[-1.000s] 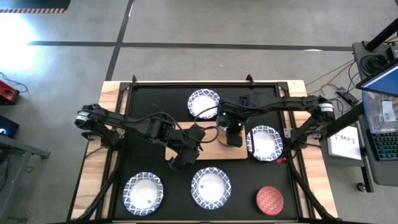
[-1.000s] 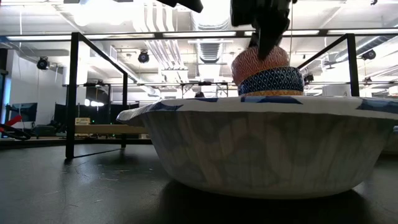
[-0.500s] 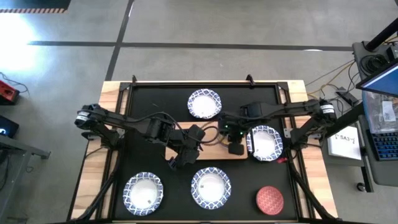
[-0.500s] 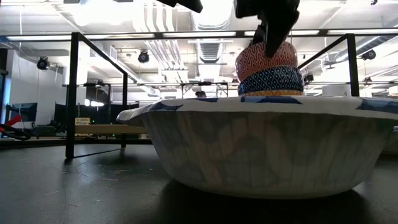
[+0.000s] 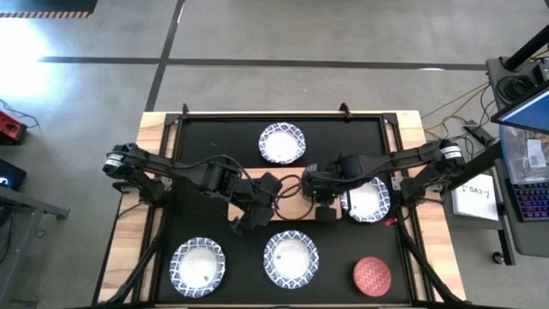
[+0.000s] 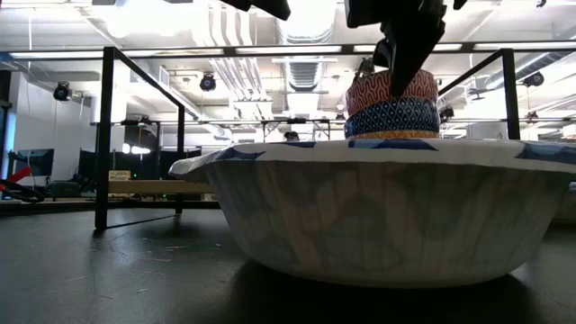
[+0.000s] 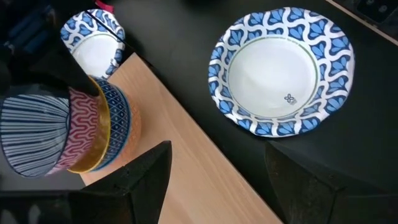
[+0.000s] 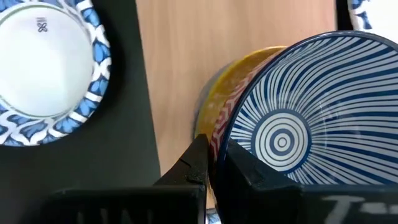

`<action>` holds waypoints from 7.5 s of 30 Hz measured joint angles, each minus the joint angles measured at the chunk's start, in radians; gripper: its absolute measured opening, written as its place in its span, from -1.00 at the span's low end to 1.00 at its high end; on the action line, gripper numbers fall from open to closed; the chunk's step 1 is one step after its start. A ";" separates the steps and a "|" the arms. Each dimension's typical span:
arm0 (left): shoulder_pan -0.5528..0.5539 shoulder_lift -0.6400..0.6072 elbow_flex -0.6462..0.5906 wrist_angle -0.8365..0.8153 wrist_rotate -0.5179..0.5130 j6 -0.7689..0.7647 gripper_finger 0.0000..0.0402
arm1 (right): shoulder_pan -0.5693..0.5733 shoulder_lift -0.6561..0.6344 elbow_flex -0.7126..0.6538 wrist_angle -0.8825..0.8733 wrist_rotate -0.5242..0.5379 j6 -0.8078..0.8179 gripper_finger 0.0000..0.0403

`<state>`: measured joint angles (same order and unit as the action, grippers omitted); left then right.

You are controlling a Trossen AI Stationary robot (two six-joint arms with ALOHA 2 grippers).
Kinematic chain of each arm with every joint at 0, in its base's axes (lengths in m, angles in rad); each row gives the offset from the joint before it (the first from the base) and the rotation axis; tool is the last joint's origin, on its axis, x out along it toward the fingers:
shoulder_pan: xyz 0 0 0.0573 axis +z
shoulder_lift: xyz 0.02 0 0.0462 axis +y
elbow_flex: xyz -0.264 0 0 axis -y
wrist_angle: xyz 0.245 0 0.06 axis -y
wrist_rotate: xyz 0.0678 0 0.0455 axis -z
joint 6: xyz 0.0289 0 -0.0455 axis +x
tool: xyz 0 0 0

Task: Place and stack bowls onto a shelf
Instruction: Stack the small dark blue and red patterned bowl on top of the small yellow and dark blue patterned bowl, then stack the small orange and gray patterned bowl on top of the small dark blue and red patterned bowl

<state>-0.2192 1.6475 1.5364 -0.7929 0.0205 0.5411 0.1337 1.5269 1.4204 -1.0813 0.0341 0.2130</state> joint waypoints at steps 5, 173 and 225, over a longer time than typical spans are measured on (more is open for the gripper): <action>-0.002 0.000 0.000 -0.003 0.012 -0.001 0.20 | 0.022 0.000 -0.024 0.021 0.019 0.021 -0.94; -0.047 -0.090 -0.021 -0.375 0.175 0.203 0.15 | 0.595 0.214 0.049 0.144 -0.016 1.582 -0.95; -0.055 -0.090 -0.106 -0.298 0.200 0.062 0.15 | 0.092 0.126 0.243 -0.215 0.209 0.482 -0.94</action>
<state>-0.2743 1.5578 1.4307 -1.0911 0.2206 0.6029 0.2260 1.6531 1.6638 -1.2961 0.2432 0.6945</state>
